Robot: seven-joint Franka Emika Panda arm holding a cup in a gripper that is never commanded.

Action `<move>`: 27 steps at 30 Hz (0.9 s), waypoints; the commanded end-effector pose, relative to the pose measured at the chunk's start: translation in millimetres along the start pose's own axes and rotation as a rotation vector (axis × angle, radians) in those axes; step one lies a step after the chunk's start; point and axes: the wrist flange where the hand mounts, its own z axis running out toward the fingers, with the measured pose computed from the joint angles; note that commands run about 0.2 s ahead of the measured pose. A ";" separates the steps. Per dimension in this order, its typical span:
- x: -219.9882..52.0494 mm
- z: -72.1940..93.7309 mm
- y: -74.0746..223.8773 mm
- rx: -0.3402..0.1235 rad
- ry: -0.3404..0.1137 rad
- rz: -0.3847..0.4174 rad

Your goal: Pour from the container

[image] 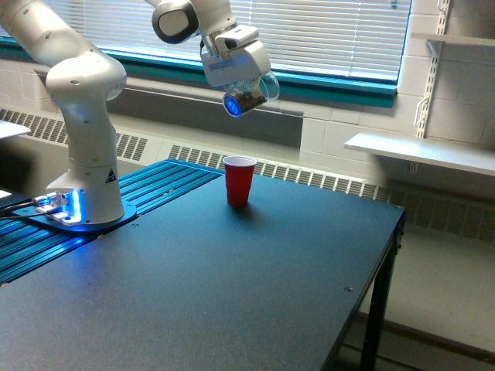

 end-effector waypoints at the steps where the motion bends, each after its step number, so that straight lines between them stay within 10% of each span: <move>1: -21.0 11.2 -11.8 0.024 -0.047 -0.049; 27: -43.6 22.6 -38.6 0.042 -0.169 -0.088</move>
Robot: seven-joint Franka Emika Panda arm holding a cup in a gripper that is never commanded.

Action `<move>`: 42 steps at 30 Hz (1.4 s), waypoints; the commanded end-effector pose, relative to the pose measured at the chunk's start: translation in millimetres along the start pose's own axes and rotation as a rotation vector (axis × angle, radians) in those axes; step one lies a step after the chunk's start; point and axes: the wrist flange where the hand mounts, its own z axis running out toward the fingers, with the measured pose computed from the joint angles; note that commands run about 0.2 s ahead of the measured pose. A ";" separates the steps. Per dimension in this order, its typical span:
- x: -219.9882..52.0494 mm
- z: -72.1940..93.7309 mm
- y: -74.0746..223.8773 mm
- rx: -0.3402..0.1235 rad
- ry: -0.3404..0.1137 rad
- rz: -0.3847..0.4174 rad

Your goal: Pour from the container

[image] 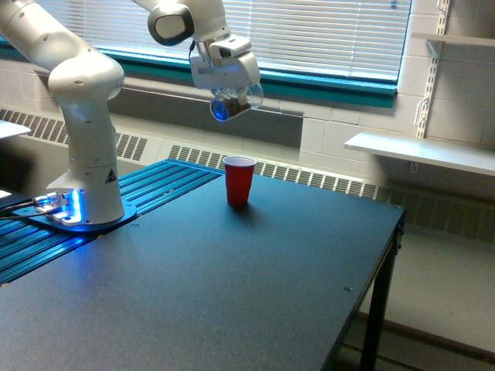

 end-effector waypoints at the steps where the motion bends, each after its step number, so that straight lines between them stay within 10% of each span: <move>1: -13.6 14.2 -0.2 -0.003 -0.053 -0.008; 42: -40.4 58.8 -7.3 -0.052 -0.267 -0.018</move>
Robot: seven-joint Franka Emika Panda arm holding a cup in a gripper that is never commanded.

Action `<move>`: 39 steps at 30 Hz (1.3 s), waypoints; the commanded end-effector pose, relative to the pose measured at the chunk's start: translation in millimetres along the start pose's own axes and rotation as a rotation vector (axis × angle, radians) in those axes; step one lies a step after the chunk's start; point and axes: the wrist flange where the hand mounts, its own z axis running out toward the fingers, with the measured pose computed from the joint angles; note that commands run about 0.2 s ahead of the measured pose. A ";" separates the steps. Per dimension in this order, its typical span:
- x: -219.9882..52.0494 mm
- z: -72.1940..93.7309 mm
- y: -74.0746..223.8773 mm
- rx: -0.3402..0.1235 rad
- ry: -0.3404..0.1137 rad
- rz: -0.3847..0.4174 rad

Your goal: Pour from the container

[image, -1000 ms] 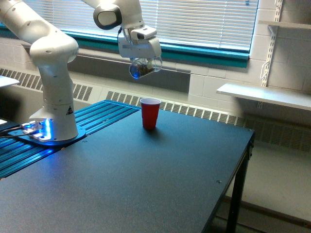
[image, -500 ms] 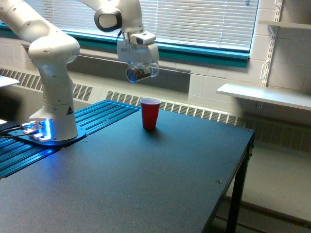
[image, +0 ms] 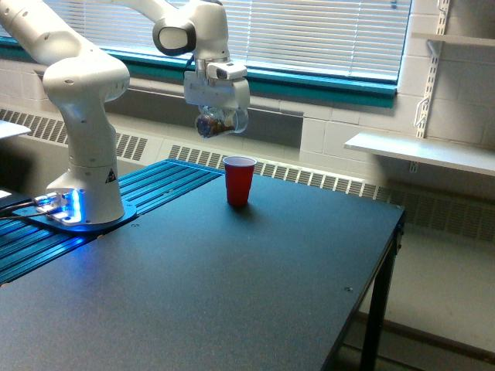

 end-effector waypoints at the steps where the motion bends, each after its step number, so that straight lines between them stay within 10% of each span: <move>1: -10.3 17.1 9.7 -0.013 -0.056 -0.002; 39: -0.5 38.1 -2.0 -0.082 -0.153 -0.038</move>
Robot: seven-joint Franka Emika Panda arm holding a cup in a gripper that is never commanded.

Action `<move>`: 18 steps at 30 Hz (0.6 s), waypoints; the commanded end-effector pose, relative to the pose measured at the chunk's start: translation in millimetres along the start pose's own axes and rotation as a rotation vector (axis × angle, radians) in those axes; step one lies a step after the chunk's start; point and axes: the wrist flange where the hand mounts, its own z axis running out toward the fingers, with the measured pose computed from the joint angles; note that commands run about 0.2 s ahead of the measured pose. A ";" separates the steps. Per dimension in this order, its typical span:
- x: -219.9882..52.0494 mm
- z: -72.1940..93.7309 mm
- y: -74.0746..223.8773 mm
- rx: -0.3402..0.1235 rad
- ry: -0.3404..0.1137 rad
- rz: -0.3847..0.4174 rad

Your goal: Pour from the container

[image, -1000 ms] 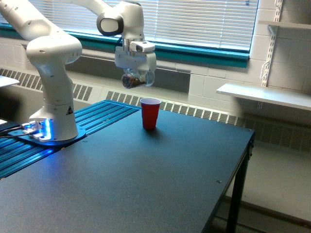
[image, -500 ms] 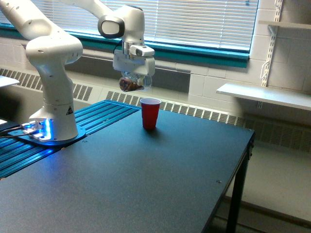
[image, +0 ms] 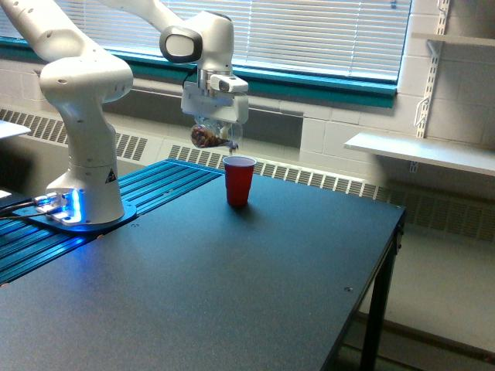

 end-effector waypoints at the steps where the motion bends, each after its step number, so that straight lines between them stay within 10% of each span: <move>1: 2.0 8.1 2.4 -0.018 -0.026 0.009; 18: 17.2 6.0 -0.6 -0.065 -0.042 -0.015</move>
